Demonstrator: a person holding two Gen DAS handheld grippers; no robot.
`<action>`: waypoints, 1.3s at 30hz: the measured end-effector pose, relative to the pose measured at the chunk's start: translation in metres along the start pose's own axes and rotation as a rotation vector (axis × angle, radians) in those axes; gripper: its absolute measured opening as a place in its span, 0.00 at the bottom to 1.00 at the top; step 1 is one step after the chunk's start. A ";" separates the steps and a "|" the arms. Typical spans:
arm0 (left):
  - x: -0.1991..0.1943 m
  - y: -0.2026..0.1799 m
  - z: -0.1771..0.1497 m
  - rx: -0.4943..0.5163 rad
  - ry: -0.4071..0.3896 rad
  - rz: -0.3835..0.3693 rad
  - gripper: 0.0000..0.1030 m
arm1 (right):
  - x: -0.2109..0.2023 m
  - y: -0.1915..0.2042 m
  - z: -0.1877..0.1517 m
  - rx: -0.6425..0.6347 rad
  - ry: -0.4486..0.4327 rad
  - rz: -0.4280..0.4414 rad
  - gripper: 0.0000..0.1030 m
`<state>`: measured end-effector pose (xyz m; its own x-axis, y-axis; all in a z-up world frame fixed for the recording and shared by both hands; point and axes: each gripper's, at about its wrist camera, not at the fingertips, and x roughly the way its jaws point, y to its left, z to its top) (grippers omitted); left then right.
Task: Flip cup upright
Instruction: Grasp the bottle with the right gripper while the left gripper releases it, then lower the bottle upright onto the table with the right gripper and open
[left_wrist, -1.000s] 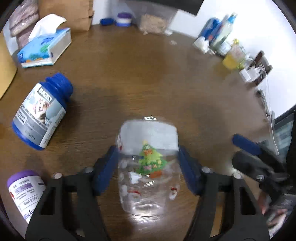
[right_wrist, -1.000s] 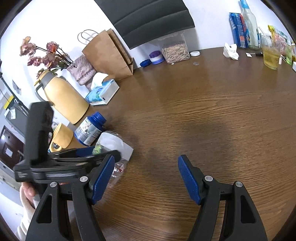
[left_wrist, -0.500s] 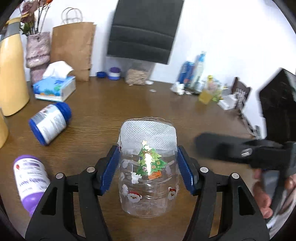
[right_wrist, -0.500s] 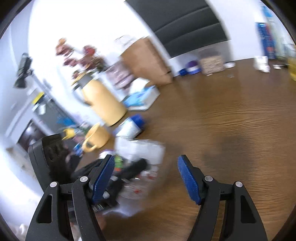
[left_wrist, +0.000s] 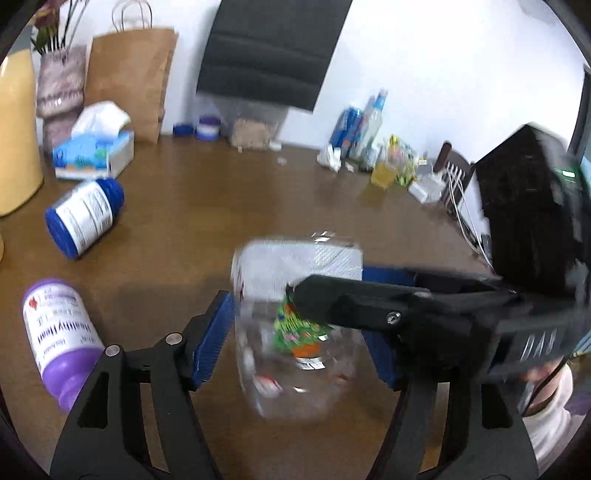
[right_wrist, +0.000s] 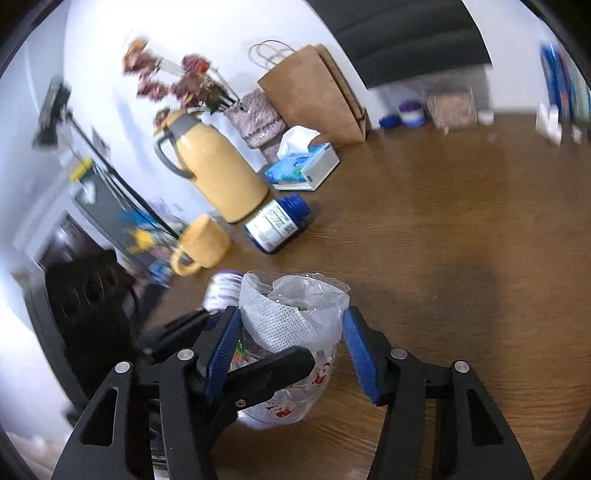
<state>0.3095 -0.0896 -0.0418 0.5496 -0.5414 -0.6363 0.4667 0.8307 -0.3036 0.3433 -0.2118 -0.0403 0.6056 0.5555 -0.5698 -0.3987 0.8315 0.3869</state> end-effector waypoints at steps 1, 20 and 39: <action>0.000 0.000 -0.003 0.002 0.021 -0.002 0.62 | -0.003 0.009 -0.004 -0.055 -0.027 -0.027 0.59; -0.036 0.014 -0.073 0.005 0.184 0.169 0.69 | -0.028 0.053 -0.085 -0.355 -0.142 -0.210 0.59; -0.064 -0.003 -0.083 -0.026 0.141 0.206 0.70 | -0.041 0.046 -0.094 -0.298 -0.060 -0.370 0.60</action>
<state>0.2160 -0.0465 -0.0589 0.5288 -0.3380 -0.7786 0.3355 0.9258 -0.1740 0.2355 -0.1960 -0.0668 0.7795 0.2276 -0.5836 -0.3237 0.9440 -0.0642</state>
